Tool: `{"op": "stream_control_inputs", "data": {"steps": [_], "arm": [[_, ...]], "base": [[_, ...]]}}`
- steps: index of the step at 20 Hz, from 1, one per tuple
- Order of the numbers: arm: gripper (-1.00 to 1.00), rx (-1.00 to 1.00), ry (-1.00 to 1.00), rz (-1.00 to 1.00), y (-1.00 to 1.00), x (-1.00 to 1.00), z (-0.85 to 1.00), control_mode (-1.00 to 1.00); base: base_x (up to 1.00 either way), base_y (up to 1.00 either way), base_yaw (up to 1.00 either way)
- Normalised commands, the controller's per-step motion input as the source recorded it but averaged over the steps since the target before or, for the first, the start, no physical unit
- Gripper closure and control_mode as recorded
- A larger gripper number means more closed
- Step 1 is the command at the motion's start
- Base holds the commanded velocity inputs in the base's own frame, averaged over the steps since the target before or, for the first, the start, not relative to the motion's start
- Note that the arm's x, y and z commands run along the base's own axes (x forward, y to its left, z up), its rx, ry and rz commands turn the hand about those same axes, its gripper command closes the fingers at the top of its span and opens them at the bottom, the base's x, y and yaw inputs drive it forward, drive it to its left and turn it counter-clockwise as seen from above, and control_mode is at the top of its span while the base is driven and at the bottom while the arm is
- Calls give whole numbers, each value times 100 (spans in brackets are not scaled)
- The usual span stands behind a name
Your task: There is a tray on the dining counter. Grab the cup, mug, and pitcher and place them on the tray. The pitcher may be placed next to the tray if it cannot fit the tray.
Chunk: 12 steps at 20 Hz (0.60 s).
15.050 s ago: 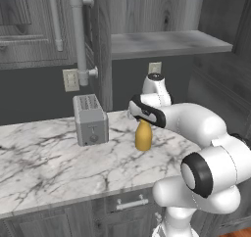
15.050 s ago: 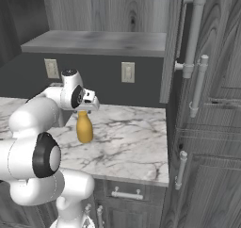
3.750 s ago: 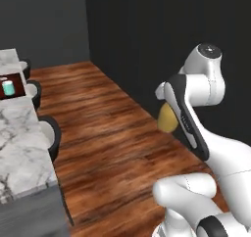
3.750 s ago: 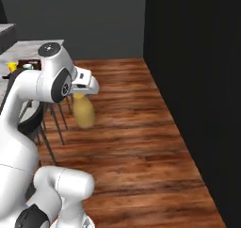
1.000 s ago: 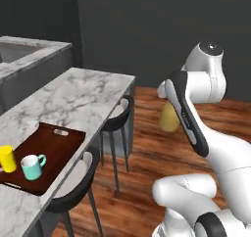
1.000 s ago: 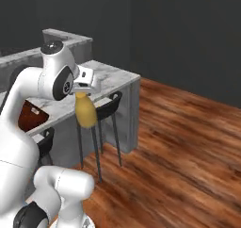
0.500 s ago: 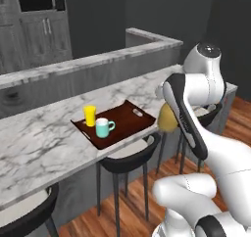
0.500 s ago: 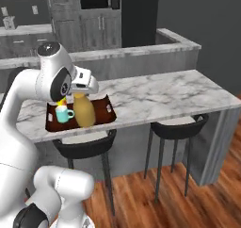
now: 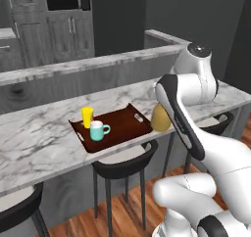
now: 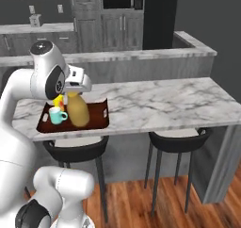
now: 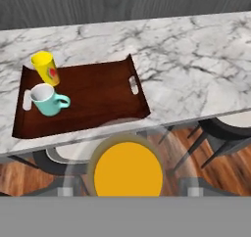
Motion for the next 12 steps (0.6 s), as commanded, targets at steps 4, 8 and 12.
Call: {"op": "stream_control_inputs", "data": {"steps": [4,8,12], "arm": [[100,0,0,0,0,0,0,100],[100,0,0,0,0,0,0,100],[100,0,0,0,0,0,0,100]], "base": [[37,0,8],[41,-16,32],[34,-50,42]]}}
